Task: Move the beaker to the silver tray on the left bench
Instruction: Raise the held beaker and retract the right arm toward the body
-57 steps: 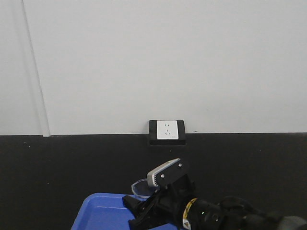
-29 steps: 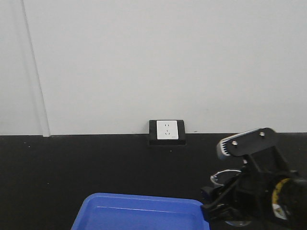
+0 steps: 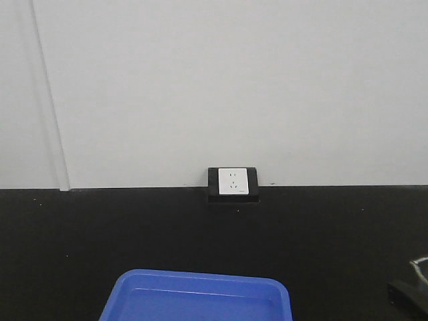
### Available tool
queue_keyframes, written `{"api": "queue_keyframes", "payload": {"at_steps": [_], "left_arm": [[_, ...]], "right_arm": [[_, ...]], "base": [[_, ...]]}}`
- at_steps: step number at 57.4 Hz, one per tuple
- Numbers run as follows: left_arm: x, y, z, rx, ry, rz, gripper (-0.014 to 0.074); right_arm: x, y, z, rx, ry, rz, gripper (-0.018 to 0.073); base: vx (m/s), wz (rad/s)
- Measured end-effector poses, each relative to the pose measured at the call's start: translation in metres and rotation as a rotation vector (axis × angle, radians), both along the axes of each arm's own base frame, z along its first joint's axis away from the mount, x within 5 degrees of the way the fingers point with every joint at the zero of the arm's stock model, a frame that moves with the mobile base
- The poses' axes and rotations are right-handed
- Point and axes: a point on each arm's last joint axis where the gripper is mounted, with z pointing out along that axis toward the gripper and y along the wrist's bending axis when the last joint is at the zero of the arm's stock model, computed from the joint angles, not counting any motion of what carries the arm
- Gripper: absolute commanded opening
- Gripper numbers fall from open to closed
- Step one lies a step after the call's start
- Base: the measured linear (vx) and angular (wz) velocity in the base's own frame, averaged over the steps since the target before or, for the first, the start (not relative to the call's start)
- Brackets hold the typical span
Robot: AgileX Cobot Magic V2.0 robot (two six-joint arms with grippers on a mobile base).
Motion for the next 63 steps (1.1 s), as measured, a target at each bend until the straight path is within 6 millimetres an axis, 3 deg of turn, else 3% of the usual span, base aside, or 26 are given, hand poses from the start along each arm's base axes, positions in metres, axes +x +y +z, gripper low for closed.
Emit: {"api": "queue_keyframes", "payload": {"at_steps": [11,33,63], "left_arm": [[0.000,0.000,0.000,0.000,0.000,0.000,0.0001],[0.000,0.000,0.000,0.000,0.000,0.000,0.0001],[0.000,0.000,0.000,0.000,0.000,0.000,0.0001]], "right_arm": [[-0.017,-0.018,-0.008,0.042,-0.008,-0.087,-0.0003],[-0.033,-0.030,-0.053,0.003,0.031,-0.105,-0.0003],[-0.033,-0.030,-0.057,-0.002,0.041,-0.108,-0.0003]], "base": [[0.00,0.00],[0.00,0.00],[0.00,0.00]]}}
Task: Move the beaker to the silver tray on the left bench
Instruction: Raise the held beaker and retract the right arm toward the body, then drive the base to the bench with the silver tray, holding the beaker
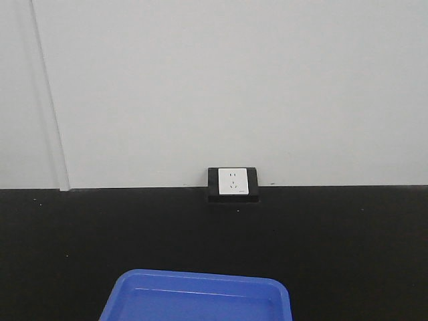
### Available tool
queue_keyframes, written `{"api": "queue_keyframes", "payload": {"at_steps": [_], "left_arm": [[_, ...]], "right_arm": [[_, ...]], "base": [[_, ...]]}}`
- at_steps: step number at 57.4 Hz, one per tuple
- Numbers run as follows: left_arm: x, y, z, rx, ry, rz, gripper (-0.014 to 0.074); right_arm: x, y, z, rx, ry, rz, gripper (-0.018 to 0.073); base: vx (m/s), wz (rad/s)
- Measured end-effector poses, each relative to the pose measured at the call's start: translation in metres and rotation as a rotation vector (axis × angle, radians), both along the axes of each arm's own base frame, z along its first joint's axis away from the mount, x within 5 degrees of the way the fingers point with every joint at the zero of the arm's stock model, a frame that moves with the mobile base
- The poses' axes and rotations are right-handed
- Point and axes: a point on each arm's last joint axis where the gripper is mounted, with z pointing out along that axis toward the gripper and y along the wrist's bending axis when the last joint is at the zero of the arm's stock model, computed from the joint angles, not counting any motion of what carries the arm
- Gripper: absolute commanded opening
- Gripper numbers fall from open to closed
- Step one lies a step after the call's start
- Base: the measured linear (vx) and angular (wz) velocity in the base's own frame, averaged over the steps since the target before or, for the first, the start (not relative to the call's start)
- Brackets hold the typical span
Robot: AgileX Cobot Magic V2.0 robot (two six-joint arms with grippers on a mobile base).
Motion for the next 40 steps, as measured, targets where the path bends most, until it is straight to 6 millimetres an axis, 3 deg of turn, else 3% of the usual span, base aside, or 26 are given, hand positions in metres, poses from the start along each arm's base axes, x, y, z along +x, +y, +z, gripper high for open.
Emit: {"api": "queue_keyframes", "payload": {"at_steps": [40], "left_arm": [[0.0000,0.0000,0.0000,0.000,0.000,0.000,0.0001]], "right_arm": [[0.0000,0.0000,0.0000,0.000,0.000,0.000,-0.0003]], "base": [[-0.01,0.00]]}}
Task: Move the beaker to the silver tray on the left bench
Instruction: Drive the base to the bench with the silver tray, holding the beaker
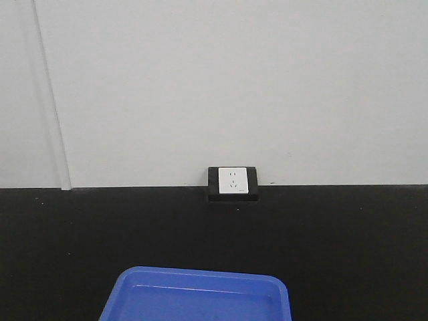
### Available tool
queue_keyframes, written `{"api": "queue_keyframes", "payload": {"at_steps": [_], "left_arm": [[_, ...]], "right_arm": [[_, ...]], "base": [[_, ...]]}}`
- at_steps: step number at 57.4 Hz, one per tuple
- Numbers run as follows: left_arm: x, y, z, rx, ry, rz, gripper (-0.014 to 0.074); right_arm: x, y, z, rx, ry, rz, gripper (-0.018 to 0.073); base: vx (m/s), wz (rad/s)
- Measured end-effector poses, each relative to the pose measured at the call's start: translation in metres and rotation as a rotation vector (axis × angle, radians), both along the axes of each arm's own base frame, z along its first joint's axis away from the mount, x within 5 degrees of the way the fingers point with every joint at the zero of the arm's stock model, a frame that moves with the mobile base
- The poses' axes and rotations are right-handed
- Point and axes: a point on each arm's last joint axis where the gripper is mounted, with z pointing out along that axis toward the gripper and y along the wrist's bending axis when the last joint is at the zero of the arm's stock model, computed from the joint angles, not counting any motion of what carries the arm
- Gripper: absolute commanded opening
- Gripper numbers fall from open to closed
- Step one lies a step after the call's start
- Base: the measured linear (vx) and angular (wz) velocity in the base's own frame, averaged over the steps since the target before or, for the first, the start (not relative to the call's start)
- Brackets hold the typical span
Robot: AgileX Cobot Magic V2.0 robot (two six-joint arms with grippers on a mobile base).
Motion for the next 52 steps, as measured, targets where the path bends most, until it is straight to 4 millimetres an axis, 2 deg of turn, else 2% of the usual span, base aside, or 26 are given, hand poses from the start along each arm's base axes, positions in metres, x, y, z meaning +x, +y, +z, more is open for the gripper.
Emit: {"api": "queue_keyframes", "payload": {"at_steps": [52], "left_arm": [[0.0000,0.0000,0.0000,0.000,0.000,0.000,0.0001]], "right_arm": [[0.0000,0.0000,0.0000,0.000,0.000,0.000,-0.0003]], "base": [[-0.18,-0.04]]}}
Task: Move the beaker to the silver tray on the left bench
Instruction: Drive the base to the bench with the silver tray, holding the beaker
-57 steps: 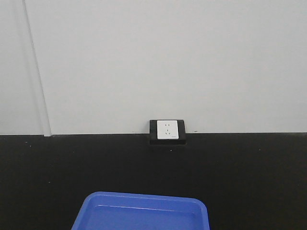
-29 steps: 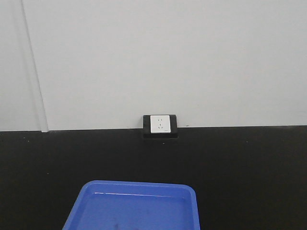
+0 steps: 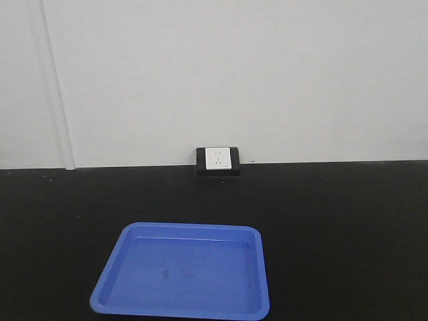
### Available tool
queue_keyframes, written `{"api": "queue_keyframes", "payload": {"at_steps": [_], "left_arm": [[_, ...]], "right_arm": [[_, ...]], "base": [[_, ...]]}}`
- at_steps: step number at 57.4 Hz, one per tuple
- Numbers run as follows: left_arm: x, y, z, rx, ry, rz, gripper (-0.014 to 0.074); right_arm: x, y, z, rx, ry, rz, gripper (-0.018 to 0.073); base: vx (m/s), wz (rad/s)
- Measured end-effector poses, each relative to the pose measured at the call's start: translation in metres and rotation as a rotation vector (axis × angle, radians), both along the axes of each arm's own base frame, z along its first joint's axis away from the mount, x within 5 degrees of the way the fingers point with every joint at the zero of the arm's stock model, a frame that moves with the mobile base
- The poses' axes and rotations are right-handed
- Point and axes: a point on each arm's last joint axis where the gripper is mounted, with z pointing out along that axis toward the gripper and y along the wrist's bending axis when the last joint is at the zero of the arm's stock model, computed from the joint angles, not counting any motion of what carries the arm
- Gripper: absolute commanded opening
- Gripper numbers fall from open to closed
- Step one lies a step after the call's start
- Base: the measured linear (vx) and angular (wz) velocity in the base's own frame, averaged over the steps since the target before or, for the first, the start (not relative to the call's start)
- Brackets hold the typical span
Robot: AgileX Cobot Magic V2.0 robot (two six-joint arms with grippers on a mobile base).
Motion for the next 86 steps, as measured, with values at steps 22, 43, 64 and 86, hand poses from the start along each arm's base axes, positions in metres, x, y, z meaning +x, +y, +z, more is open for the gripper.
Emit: {"api": "queue_keyframes", "payload": {"at_steps": [22,43,64,86], "left_arm": [[0.0000,0.0000,0.0000,0.000,0.000,0.000,0.0001],[0.0000,0.0000,0.0000,0.000,0.000,0.000,0.0001],[0.0000,0.0000,0.0000,0.000,0.000,0.000,0.0001],[0.0000,0.0000,0.0000,0.000,0.000,0.000,0.0001]], "right_arm": [[0.0000,0.0000,0.0000,0.000,0.000,0.000,-0.0003],[0.0000,0.0000,0.0000,0.000,0.000,0.000,-0.0003],[0.0000,0.0000,0.0000,0.000,0.000,0.000,-0.0003],[0.0000,0.0000,0.0000,0.000,0.000,0.000,-0.0003]], "base": [[-0.30,0.26],[-0.33,0.33],[-0.34,0.37],[-0.31,0.50]]}}
